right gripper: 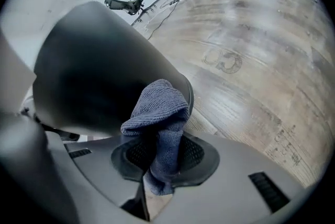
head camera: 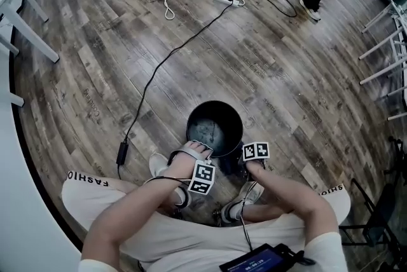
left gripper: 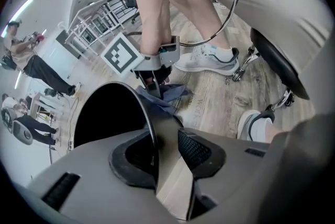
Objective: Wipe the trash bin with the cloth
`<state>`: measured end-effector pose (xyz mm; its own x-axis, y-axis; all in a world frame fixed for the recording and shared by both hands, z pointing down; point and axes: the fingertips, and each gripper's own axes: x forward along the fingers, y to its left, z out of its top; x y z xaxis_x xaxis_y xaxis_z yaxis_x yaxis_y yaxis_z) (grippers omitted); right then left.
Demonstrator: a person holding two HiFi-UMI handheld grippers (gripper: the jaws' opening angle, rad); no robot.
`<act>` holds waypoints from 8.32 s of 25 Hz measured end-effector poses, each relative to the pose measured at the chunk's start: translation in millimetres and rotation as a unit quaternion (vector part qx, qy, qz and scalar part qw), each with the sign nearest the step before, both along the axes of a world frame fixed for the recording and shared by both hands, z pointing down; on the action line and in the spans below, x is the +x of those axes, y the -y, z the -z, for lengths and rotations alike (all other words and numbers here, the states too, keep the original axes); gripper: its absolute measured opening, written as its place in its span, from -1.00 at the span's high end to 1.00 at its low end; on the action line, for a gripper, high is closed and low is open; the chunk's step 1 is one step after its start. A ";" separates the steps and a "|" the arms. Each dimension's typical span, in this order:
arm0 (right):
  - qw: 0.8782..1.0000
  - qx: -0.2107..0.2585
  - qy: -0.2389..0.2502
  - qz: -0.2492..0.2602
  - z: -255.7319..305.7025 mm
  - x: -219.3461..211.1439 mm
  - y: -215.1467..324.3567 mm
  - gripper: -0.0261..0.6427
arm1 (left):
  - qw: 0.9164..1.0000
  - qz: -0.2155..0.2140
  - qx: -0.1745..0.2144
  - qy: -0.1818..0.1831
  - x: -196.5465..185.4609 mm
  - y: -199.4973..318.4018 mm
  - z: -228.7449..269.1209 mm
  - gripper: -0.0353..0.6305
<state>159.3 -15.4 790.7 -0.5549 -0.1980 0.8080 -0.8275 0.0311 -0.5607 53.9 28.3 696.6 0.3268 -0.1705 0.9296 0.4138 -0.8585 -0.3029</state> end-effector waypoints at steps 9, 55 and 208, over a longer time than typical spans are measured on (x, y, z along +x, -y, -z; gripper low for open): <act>0.998 0.030 0.051 -0.003 120.2 -15.8 -32.8 0.67 | 1.000 0.019 -0.004 0.020 -25.1 19.6 2.0 0.31; 0.995 0.029 -0.080 0.058 -80.2 2.7 5.8 0.67 | 0.999 -0.019 0.025 0.028 1.3 6.2 -3.0 0.67; 0.999 0.024 0.026 0.039 9.2 -14.5 -2.7 0.67 | 0.999 -0.004 0.035 0.024 -1.3 2.6 -2.7 0.65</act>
